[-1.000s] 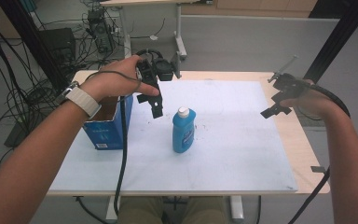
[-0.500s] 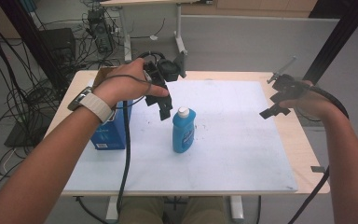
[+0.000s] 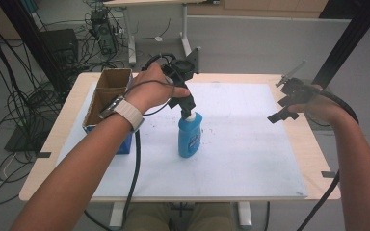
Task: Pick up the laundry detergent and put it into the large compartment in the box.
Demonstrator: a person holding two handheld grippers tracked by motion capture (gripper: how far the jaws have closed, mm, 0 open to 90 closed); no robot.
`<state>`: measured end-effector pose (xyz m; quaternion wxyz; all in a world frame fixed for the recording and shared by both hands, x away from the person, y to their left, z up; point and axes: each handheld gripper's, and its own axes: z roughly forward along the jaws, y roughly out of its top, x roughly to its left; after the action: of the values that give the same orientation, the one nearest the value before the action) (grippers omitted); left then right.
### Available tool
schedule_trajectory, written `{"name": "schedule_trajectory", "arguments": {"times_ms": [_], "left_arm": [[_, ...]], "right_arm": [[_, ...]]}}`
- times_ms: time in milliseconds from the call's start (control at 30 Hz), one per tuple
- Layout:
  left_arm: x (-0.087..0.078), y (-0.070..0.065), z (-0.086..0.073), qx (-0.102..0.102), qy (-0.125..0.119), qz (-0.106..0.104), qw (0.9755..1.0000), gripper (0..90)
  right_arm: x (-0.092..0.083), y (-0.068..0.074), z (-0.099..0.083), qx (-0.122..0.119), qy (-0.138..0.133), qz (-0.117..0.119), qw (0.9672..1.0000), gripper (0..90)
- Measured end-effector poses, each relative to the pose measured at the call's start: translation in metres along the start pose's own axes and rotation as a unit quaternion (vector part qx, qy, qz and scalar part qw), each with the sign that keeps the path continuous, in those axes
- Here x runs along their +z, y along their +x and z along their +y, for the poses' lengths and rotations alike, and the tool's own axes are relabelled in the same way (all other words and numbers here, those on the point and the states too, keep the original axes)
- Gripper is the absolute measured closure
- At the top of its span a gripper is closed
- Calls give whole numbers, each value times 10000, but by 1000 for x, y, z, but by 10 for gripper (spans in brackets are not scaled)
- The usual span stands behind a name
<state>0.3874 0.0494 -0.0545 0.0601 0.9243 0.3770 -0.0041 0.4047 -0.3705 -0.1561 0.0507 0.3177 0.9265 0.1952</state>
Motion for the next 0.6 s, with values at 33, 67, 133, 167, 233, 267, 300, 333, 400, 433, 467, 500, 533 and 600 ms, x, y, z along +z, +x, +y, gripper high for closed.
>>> {"name": "schedule_trajectory", "arguments": {"times_ms": [33,67,133,167,233,267,300,333,400,433,467,500,533,600], "left_arm": [[0,-2,1,-28,12,7,10000,96],[1,-3,1,-36,10,6,10000,96],[2,-3,3,-107,12,-33,9999,98],[3,-3,4,-164,37,-52,9998,98],[3,-3,9,-232,123,-71,9996,98],[3,-4,11,-260,151,-63,9995,97],[4,-4,13,-280,182,-70,9994,97],[4,-4,15,-314,208,-76,9993,98],[5,-6,18,-362,256,-46,9990,97],[5,-7,19,-378,251,-38,9990,94],[6,-9,20,-399,246,-20,9989,93],[6,-10,21,-391,255,-7,9989,93],[7,-11,23,-387,274,0,9989,93],[7,-15,25,-414,280,60,9987,93]], "right_arm": [[0,0,-1,4,2,2,10000,93],[0,-1,-1,3,1,2,10000,94],[0,-2,-3,-3,-8,6,10000,95],[0,-2,-3,3,-14,6,10000,96],[0,-2,-5,-2,-35,6,10000,96],[0,-2,-5,-15,-46,10,10000,96],[0,-2,-6,-37,-60,15,10000,96],[0,-2,-7,-47,-71,8,10000,96],[0,-2,-7,-51,-71,5,10000,96],[0,-3,-8,-62,-76,6,10000,96],[0,-3,-8,-61,-86,10,9999,96],[0,-4,-9,-60,-89,14,9999,96],[0,-4,-9,-60,-89,14,9999,96],[1,-5,-11,-65,-101,16,9999,96]]}}
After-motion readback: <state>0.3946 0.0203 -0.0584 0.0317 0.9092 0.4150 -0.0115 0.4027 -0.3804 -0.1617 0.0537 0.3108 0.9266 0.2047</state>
